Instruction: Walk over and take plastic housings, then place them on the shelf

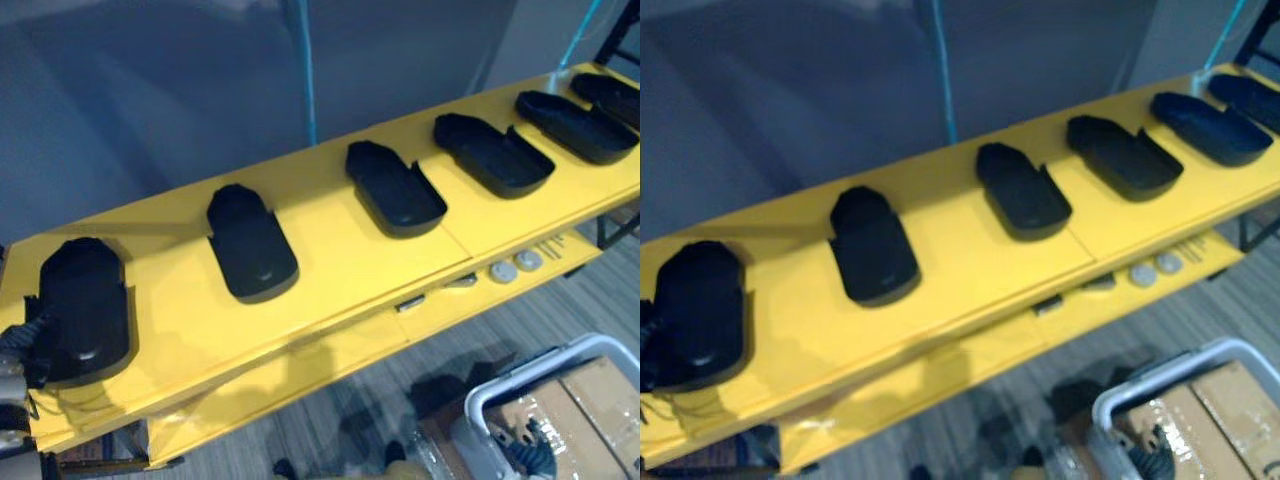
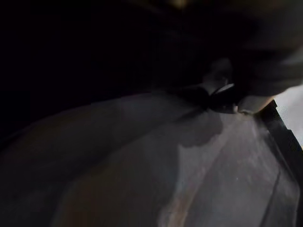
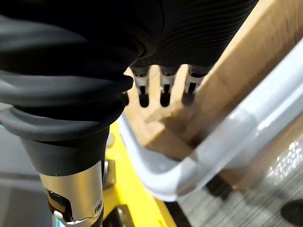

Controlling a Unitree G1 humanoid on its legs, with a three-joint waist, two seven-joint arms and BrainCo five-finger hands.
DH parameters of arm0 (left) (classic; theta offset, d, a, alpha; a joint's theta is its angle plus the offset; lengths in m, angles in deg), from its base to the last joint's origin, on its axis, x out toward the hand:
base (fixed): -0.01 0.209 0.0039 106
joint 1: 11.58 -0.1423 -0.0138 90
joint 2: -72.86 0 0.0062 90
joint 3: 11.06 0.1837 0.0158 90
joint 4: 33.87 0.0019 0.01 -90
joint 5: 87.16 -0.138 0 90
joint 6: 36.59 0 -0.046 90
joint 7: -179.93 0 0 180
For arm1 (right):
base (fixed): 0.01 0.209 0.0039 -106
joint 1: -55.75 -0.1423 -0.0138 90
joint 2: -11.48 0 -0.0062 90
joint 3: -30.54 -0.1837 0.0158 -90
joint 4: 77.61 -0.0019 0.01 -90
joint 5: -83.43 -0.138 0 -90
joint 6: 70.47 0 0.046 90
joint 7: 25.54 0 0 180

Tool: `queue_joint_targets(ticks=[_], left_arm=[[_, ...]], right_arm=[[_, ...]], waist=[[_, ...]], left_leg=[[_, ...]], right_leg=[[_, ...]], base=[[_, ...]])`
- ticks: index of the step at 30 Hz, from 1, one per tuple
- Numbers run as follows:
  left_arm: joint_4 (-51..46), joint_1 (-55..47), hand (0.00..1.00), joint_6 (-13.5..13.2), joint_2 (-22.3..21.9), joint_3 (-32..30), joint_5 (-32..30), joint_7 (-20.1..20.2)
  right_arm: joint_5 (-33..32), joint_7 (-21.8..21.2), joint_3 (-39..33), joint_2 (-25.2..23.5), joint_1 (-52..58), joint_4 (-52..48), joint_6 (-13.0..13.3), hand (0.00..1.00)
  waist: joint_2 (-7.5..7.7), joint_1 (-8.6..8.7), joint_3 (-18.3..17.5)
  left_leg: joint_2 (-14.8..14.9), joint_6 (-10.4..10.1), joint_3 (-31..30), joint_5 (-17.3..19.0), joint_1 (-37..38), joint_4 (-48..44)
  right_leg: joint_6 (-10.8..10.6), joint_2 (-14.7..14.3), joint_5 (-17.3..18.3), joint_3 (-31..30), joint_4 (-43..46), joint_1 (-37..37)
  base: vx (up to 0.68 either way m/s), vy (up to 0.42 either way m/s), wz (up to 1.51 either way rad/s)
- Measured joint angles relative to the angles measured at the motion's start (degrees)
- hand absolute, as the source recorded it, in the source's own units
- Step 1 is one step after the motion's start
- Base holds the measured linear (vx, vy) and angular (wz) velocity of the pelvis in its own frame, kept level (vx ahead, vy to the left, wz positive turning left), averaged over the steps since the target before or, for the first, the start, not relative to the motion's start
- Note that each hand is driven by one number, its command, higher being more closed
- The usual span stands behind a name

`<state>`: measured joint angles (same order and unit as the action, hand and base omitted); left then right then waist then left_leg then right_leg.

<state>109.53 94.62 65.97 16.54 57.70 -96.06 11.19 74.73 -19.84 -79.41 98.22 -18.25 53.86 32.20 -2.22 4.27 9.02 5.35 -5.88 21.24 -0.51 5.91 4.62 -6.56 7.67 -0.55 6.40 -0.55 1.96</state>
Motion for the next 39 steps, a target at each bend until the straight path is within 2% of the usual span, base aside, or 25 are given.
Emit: queue_joint_targets(ticks=[7, 8, 19, 22, 25, 28, 32, 35, 38, 39], left_arm=[[0.0, 0.5, 1.00, 0.0, 0.0, 1.2, 0.1, 0.0], [0.0, 0.5, 0.00, 0.0, 0.0, 1.5, 0.3, 0.0], [0.0, 0.5, 0.00, -0.7, 0.0, 1.7, 2.3, 0.0], [0.0, 0.5, 0.00, -1.2, 0.0, 1.7, 2.2, -2.1], [0.0, 0.5, 0.00, -1.8, 0.0, 1.5, 1.6, -6.9], [-0.3, 0.7, 0.00, -2.9, 0.1, 1.2, 1.1, -13.3], [-3.0, 1.8, 0.00, -5.1, 1.6, 0.9, 1.1, -26.1], [-9.2, 3.0, 0.00, -8.1, 2.2, -1.1, 1.2, -35.3], [-14.1, 4.1, 0.00, -12.2, 2.2, -1.1, 1.4, -42.8], [-15.2, 4.1, 0.00, -13.4, 2.2, -1.1, 1.7, -44.0]], right_arm=[[0.0, -0.9, -1.4, 0.3, -0.9, 0.0, 0.0, 0.00], [0.0, -0.9, -1.5, 0.4, -0.9, 0.1, 0.0, 0.00], [0.2, -1.4, -1.5, 1.5, -1.1, 0.0, 0.0, 0.00], [0.3, -2.0, -1.5, 1.9, -1.1, 0.0, 0.0, 0.00], [0.4, -2.0, -1.5, 1.9, -1.1, 0.2, 0.3, 0.00], [0.4, -2.0, -1.4, 1.9, -1.1, 0.3, 1.2, 0.00], [0.4, -1.7, -1.3, 1.6, -0.9, 1.1, 3.7, 0.00], [0.2, -0.6, -1.0, 0.4, -0.9, 1.2, 5.1, 0.00], [-0.5, 0.7, -0.6, -0.7, -0.9, 1.2, 5.4, 0.00], [-1.0, 0.8, -0.6, -1.0, -0.9, 1.3, 5.6, 0.00]], waist=[[-0.10, 1.14, 0.1], [-0.17, 1.17, 0.2], [-0.91, 1.29, 1.0], [-0.91, 1.27, 1.0], [-0.93, 1.26, 1.0], [-1.15, 1.24, 1.1], [-1.32, 1.04, 1.1], [-1.41, 0.75, 1.0], [-1.94, 0.43, 0.3], [-2.02, 0.41, 0.2]], left_leg=[[0.0, 0.0, 0.1, 0.1, 0.0, 0.0], [0.0, 0.0, 0.1, 0.1, 0.0, 0.0], [0.0, 0.0, 0.2, 0.2, 0.1, 0.0], [0.0, 0.0, 0.2, 0.2, 0.1, 0.0], [0.0, 0.1, 0.2, 0.4, 0.1, -0.7], [0.0, 0.1, 0.1, 0.5, 0.1, -1.0], [0.0, 0.2, -0.2, 0.5, 0.2, -1.0], [-0.1, 0.2, -0.3, 0.5, 0.5, -0.9], [-0.2, 0.2, -0.3, 0.4, 1.1, -0.3], [-0.2, 0.2, -0.3, 0.4, 1.1, -0.3]], right_leg=[[0.0, 0.1, 0.0, -0.1, 0.0, -0.1], [0.0, 0.1, 0.0, -0.2, 0.1, -0.1], [0.0, 0.0, 0.0, -0.2, 0.1, 0.0], [0.0, 0.0, 0.0, -0.2, 0.1, 0.0], [0.0, 0.1, 0.0, -0.2, 0.1, 0.2], [0.0, 0.2, 0.0, -0.2, 0.2, 0.3], [0.0, 0.2, 0.0, 0.0, 0.3, 0.4], [0.0, 0.3, 0.0, 0.1, 0.3, 1.1], [0.0, 0.3, 0.0, 0.2, 0.1, 1.4], [0.0, 0.3, 0.0, 0.3, 0.0, 1.5]], base=[[0.00, 0.000, 0.00], [0.00, 0.000, 0.00], [0.00, 0.000, 0.00], [0.00, 0.000, 0.00], [0.00, 0.000, 0.00], [0.00, 0.000, 0.00], [0.00, 0.000, 0.00], [0.00, 0.000, 0.00], [0.00, 0.000, 0.00], [0.02, 0.004, 0.05]])
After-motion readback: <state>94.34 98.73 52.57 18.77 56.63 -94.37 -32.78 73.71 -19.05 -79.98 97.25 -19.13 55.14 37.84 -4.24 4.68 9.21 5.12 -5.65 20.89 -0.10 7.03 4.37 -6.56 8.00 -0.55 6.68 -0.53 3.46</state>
